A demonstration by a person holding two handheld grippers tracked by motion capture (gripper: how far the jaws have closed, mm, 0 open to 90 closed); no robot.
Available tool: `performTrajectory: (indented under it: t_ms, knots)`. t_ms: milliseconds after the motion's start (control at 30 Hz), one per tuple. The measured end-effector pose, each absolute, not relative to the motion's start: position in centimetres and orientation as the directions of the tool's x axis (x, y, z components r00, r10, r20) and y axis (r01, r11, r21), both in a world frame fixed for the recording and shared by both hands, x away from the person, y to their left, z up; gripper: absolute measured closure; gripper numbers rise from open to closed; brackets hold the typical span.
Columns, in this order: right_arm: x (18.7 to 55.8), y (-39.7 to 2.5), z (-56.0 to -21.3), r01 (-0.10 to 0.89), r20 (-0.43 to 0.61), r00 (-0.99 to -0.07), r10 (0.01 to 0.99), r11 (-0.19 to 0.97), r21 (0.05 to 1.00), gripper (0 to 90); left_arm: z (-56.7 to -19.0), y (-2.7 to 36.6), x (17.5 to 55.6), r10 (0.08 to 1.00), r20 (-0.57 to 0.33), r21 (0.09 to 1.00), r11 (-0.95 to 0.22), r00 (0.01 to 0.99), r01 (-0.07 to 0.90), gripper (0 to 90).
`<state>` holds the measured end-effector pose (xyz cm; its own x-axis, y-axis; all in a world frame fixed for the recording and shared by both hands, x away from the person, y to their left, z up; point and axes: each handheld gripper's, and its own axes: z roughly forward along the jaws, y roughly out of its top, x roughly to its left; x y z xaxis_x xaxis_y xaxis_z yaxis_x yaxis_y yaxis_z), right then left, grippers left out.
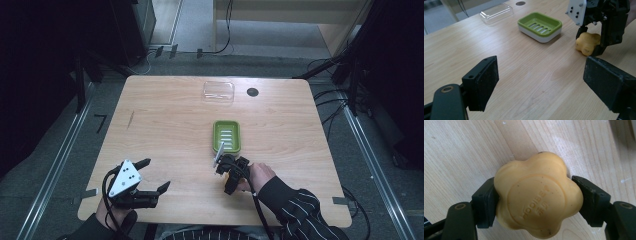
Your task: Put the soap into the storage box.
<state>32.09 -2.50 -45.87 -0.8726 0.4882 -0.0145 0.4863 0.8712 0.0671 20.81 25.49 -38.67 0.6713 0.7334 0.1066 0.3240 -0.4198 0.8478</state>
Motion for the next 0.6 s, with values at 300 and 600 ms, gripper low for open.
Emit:
performTrajectory:
  t_ms: [300, 600]
  knots:
    - [32.3, -3.2, -45.6, 0.510, -0.021, -0.858, 0.514, 0.855, 0.099, 27.5, -38.7, 25.5, 20.8, 0.734, 0.107, 0.848, -0.419, 0.670, 0.324, 13.6]
    - [32.6, -4.6, -45.5, 0.545, -0.035, -0.833, 0.552, 0.831, 0.110, 27.5, -38.7, 25.5, 20.8, 0.735, 0.107, 0.848, -0.419, 0.670, 0.324, 13.6]
